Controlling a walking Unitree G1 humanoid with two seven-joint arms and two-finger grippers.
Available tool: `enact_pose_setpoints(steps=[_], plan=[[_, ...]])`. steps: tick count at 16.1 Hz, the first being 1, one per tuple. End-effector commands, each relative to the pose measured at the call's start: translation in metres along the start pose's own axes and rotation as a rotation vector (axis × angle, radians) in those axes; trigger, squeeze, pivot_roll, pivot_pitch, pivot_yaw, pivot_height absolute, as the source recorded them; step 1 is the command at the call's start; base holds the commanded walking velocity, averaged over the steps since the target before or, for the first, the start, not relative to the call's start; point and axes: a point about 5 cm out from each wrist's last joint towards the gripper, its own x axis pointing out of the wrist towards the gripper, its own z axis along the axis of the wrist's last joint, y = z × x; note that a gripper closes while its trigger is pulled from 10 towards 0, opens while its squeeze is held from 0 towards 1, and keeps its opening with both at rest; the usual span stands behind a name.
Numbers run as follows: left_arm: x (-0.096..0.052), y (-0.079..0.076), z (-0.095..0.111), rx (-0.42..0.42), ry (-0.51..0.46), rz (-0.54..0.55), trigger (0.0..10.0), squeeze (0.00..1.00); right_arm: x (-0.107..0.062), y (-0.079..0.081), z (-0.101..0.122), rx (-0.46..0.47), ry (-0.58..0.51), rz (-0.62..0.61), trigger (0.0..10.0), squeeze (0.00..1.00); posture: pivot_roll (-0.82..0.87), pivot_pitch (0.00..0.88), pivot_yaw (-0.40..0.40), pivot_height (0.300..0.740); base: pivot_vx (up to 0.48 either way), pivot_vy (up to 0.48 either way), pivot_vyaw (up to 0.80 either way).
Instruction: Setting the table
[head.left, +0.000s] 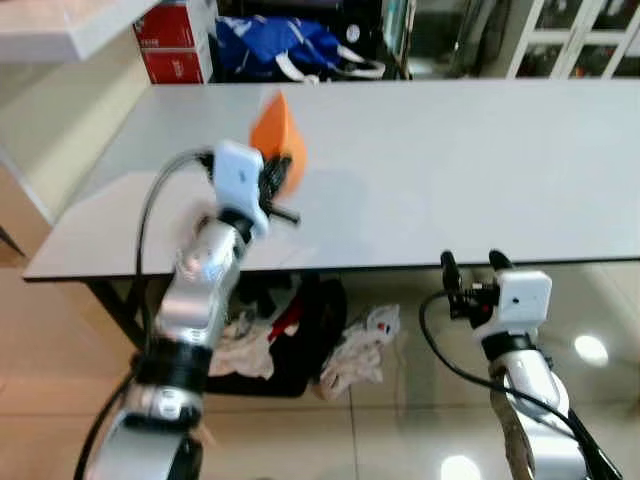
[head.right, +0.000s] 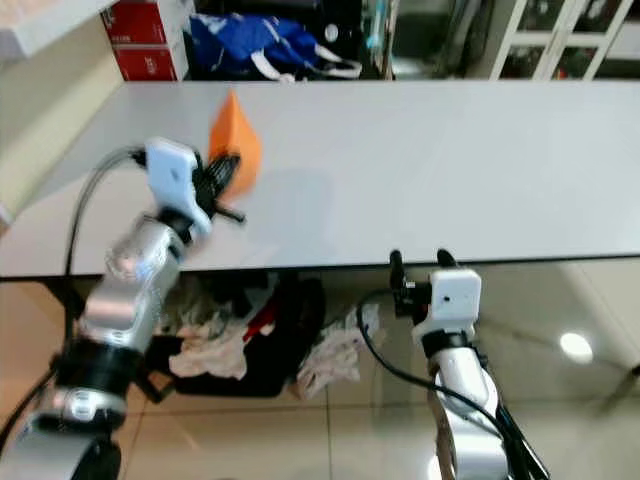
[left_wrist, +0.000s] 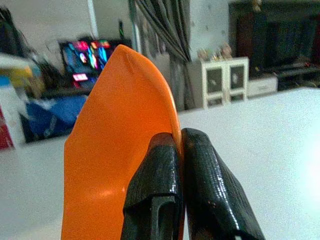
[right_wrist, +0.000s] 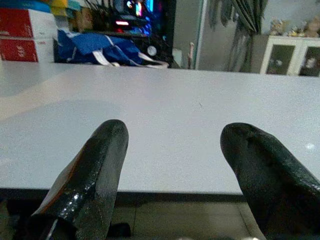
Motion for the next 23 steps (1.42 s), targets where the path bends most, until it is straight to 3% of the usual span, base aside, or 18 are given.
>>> enact_pose_setpoints(steps=[1, 8, 11, 13, 14, 16, 20, 23], plan=[[-0.002, 0.010, 0.002, 0.022, -0.010, 0.031, 0.0, 0.00, 0.000, 0.007, -0.001, 0.012, 0.010, 0.016, 10.0, 0.00, -0.02, 0.000, 0.047, 0.740, 0.311, -0.360, 0.00], [0.002, 0.024, 0.001, 0.095, 0.015, 0.062, 0.0, 0.00, -0.001, 0.006, -0.003, 0.010, 0.021, 0.014, 10.0, 0.00, -0.02, 0.000, 0.045, 0.740, 0.197, -0.187, 0.00], [0.018, 0.030, 0.011, 0.207, 0.036, 0.056, 0.0, 0.00, -0.003, 0.007, -0.004, 0.011, 0.024, 0.011, 10.0, 0.00, -0.03, 0.000, 0.047, 0.740, 0.000, 0.000, 0.00], [0.039, 0.019, 0.022, 0.342, 0.068, -0.033, 0.0, 0.00, -0.004, 0.008, -0.006, 0.014, 0.031, 0.012, 10.0, 0.00, -0.03, 0.000, 0.046, 0.740, 0.000, 0.000, 0.00], [0.050, 0.010, 0.018, 0.423, 0.142, -0.118, 0.0, 0.00, -0.004, 0.010, -0.006, 0.016, 0.033, 0.014, 10.0, 0.00, -0.03, 0.000, 0.049, 0.740, 0.000, 0.000, 0.00], [0.060, 0.001, 0.010, 0.500, 0.235, -0.184, 0.0, 0.00, -0.004, 0.012, -0.006, 0.020, 0.033, 0.017, 10.0, 0.00, -0.03, 0.000, 0.056, 0.740, 0.000, 0.000, 0.00], [0.068, -0.004, -0.002, 0.607, 0.378, -0.201, 0.0, 0.00, -0.012, 0.013, -0.009, 0.022, 0.051, 0.008, 10.0, 0.00, -0.06, 0.000, 0.072, 0.740, 0.000, 0.000, 0.00], [0.070, -0.011, -0.009, 0.652, 0.424, -0.222, 0.0, 0.00, -0.017, 0.013, -0.005, 0.031, 0.047, 0.024, 10.0, 0.00, -0.08, 0.000, 0.077, 0.740, 0.000, 0.000, 0.00]])
